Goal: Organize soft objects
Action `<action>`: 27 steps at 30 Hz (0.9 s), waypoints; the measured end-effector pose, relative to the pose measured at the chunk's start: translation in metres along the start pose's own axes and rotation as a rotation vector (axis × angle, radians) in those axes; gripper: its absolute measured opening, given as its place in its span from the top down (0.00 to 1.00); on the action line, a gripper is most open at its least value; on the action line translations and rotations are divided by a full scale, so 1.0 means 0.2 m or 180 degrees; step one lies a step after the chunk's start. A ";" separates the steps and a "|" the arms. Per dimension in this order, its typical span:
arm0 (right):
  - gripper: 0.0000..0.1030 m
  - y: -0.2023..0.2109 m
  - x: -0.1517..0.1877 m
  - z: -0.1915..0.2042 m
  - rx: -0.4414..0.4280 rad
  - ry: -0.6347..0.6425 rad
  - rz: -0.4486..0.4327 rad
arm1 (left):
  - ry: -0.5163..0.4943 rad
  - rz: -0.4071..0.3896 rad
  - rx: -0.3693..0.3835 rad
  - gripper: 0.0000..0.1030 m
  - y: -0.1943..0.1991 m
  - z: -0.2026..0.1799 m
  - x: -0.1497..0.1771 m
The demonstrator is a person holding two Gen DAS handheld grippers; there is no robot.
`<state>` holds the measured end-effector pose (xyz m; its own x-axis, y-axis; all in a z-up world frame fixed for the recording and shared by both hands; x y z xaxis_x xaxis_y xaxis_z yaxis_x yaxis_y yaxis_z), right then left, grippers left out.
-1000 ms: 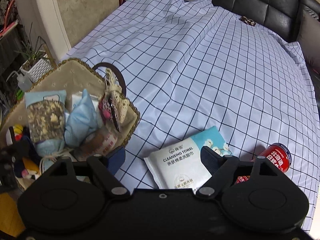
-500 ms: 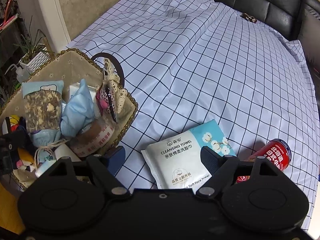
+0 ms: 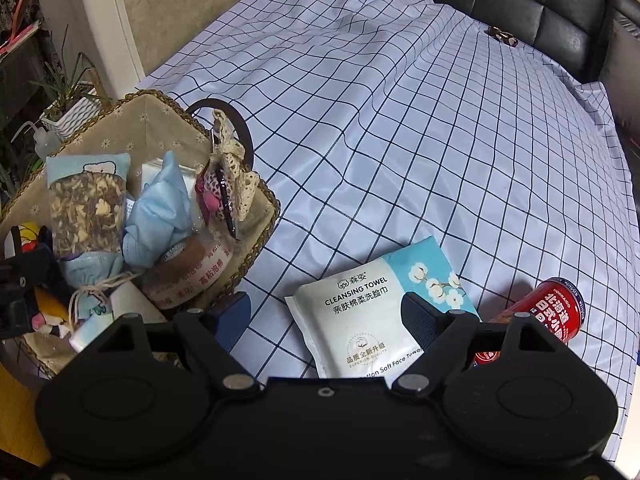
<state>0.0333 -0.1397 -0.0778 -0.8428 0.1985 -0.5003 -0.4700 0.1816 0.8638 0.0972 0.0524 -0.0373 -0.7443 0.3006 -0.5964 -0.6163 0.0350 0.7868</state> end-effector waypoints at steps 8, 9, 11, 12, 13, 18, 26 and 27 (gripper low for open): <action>0.20 0.00 0.01 0.01 -0.0006 0.0060 0.0010 | 0.0035 0.0006 -0.0007 0.04 0.00 0.01 0.00; 0.20 0.00 0.01 0.01 -0.0005 0.0060 0.0011 | 0.0039 0.0008 -0.0007 0.04 0.00 0.01 0.00; 0.20 0.00 0.01 0.01 -0.0009 0.0065 0.0016 | 0.0048 0.0011 -0.0009 0.04 0.00 0.02 0.00; 0.20 -0.01 0.02 0.01 -0.0014 0.0068 0.0020 | 0.0049 0.0012 -0.0010 0.04 0.00 0.02 0.00; 0.20 -0.01 0.02 0.01 -0.0015 0.0072 0.0025 | 0.0049 0.0017 -0.0009 0.04 -0.01 0.02 0.00; 0.20 -0.01 0.02 0.02 -0.0014 0.0084 0.0036 | 0.0069 0.0028 -0.0002 0.04 -0.01 0.02 0.00; 0.20 -0.02 0.02 0.02 -0.0019 0.0097 0.0039 | 0.0073 0.0030 -0.0020 0.04 -0.01 0.02 0.00; 0.20 -0.02 0.02 0.02 -0.0025 0.0106 0.0040 | 0.0075 0.0032 -0.0019 0.04 -0.01 0.02 0.00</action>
<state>0.0325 -0.1347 -0.0837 -0.8568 0.1686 -0.4873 -0.4613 0.1718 0.8705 0.0989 0.0566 -0.0389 -0.7562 0.2782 -0.5922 -0.6103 0.0264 0.7917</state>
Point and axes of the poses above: each gripper's, at about its wrist camera, not at the fingertips, and y roughly against the way its jaws point, z to its left, x to its underside, the point moved 8 cm from there along -y, roughly the way its jaws point, and after that the axes turned 1 degree about -z, right-handed, at the moved point
